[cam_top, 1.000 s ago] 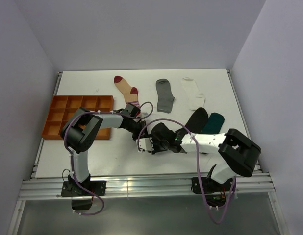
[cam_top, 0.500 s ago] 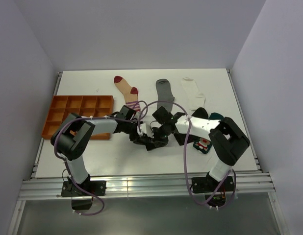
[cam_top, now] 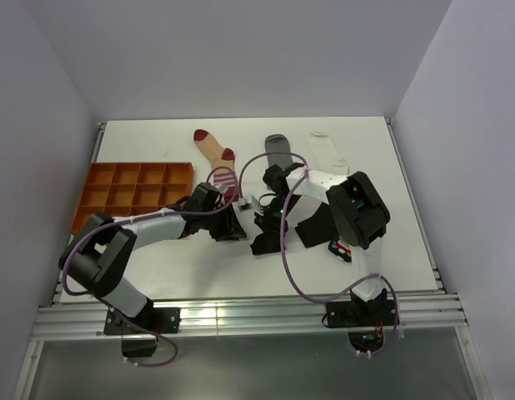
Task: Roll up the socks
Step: Roll the sock at the center of the board.
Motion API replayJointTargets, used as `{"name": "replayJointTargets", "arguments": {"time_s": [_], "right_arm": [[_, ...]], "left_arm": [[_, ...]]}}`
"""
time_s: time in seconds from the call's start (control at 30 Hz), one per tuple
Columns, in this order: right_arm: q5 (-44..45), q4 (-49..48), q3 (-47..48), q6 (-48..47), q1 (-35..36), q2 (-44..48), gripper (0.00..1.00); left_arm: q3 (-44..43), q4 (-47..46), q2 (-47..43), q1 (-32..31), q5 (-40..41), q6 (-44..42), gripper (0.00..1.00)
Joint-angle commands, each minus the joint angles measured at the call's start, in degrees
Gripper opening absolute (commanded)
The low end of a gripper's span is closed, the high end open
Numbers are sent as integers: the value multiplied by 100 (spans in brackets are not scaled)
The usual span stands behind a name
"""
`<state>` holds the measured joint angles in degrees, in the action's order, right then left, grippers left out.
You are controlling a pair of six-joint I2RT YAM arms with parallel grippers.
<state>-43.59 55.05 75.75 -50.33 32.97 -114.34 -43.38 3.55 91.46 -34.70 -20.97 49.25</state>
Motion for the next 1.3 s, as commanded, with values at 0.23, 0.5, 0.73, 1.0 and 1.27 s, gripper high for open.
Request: {"name": "replayJointTargets", "arguments": {"time_s": [0.23,0.5,0.73,1.0,1.27], "right_arm": [[105,1008,757,260,-256,-1028,24],[281,850,889,628,-326,-1186,24],[299,850,995,814,-379,-1318,24],[343,903,1118,954,-441,-1503,24],[378,850,1188,1086,-467,-1538,24]], "left_arm": [[-180,-136,-647,-845,1692,-961,48],[-356,-503,-401,-1250,1571,-1515,55],[-409,-785,-103,-1320,1122,-1981,56],[-198,-1268,91,-1338,595,-1973,56],[-408,-1041,513,-1338,664,-1814,39]]}}
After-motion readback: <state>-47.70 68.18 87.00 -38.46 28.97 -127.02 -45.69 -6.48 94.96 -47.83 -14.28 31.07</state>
